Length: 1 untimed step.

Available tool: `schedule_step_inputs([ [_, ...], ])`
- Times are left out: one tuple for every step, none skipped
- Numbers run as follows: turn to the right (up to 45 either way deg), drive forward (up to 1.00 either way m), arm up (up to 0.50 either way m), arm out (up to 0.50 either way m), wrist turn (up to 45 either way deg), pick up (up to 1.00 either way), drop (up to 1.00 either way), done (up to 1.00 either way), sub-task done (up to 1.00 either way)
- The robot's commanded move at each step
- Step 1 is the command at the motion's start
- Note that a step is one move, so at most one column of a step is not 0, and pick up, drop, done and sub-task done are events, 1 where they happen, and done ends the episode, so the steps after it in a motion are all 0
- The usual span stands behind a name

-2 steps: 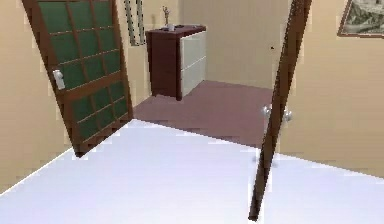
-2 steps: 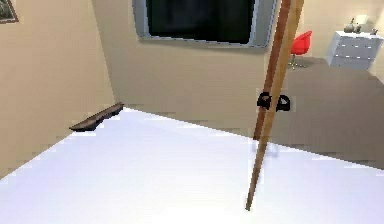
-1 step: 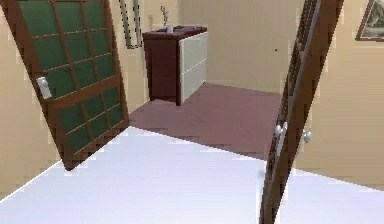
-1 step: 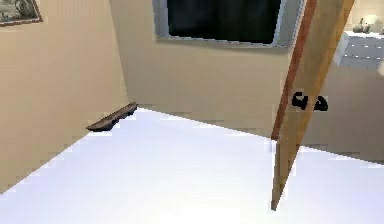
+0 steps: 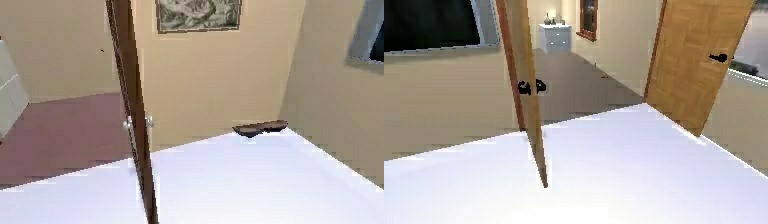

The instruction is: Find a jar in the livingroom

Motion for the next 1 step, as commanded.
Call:
schedule_step_inputs([
  [45.0,0.0,0.0,0.0,0.0,0.0,0.0,0.0,0.0],
])
